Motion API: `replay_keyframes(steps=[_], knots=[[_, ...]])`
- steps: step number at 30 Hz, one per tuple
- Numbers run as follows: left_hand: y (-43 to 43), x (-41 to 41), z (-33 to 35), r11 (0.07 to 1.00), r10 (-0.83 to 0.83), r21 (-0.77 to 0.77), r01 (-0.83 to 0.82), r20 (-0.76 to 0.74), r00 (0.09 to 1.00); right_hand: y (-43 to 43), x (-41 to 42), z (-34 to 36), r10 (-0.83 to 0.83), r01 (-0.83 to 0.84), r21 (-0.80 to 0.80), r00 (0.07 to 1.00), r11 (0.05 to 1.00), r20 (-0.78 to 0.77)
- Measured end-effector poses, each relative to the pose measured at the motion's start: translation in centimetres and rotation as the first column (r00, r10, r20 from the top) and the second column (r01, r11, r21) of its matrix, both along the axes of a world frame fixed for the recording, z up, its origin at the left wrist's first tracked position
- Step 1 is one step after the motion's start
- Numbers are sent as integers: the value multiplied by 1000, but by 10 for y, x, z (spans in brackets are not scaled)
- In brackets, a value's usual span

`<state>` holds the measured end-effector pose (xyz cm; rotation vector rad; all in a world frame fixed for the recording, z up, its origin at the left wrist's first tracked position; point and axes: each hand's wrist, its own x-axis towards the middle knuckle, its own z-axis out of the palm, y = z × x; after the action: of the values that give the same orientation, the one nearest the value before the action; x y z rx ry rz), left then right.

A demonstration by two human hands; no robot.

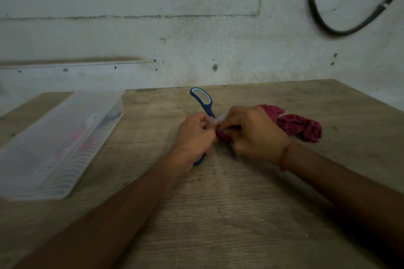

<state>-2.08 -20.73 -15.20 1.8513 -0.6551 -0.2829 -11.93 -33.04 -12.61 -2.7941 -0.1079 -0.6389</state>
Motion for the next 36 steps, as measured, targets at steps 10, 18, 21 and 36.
replay_keyframes(steps=[10, 18, 21, 36], knots=[[1, 1, -2, 998, -58, -39, 59, 12, 998, 4, -29, -3, 14, -15, -23, 999, 1000, -38], [1, -2, 0, 999, -43, -32, 43, -3, 999, 7, -7, -3, -37, 37, 17, 999, 999, -14], [0, -1, -2, 999, -35, -38, 36, 13, 999, 6, -28, -5, -2, -1, -35, 997, 999, -80], [0, -2, 0, 1000, -15, -27, 15, 17, 1000, 10, -24, -10, -46, 43, -59, 997, 997, -57]])
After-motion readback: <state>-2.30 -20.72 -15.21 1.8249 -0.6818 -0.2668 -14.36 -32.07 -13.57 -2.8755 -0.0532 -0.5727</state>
